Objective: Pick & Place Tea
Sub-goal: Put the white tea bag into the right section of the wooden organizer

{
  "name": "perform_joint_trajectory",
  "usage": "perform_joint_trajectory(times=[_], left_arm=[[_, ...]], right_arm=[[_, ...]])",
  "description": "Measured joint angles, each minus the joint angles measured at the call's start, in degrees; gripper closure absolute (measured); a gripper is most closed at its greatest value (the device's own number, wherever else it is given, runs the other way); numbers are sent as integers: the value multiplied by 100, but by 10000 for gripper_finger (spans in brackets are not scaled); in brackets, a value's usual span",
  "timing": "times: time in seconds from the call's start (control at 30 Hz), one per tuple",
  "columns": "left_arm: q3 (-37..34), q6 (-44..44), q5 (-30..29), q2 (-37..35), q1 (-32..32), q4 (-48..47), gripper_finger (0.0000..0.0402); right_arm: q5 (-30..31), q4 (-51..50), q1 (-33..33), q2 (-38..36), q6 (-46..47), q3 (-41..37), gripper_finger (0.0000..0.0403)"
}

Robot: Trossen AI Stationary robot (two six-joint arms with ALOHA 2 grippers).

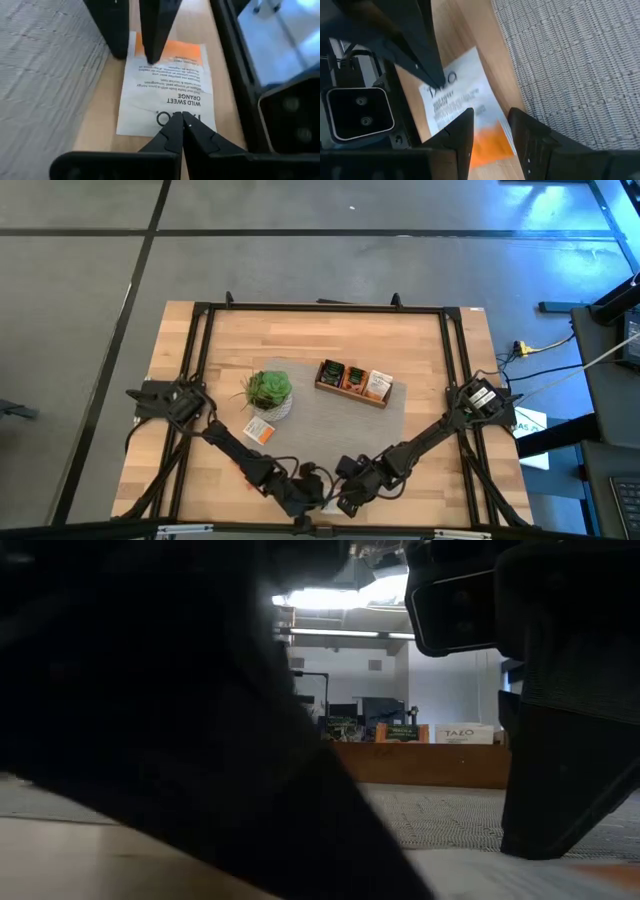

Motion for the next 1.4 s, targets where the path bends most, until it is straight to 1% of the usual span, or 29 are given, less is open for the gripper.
perform_joint_trajectory(times=[0.13,0.2,0.3,0.53,0.67,0.83,0.97,1.1,1.4], left_arm=[[4,-98,288,119,85,371,399],[-1,-99,399,123,108,415,400],[-7,-16,407,138,108,507,399],[-7,-82,402,138,168,504,399],[-7,-110,388,138,221,502,400],[-7,-134,180,147,234,548,400],[-7,-145,125,149,239,555,399],[-7,-156,84,149,245,557,399],[-16,-95,99,140,243,570,399]], right_arm=[[-88,-1,-4,0,-17,0,269],[-133,3,-4,0,-259,0,269],[-145,43,-4,0,-918,0,269],[-216,390,-2,23,-1946,-18,269],[-253,631,-2,42,-2246,-22,269],[-233,562,-4,61,-2662,-22,269],[-222,457,-2,63,-2691,-9,272],[-213,463,-4,61,-2692,-7,294],[-231,494,0,61,-2673,-7,383]])
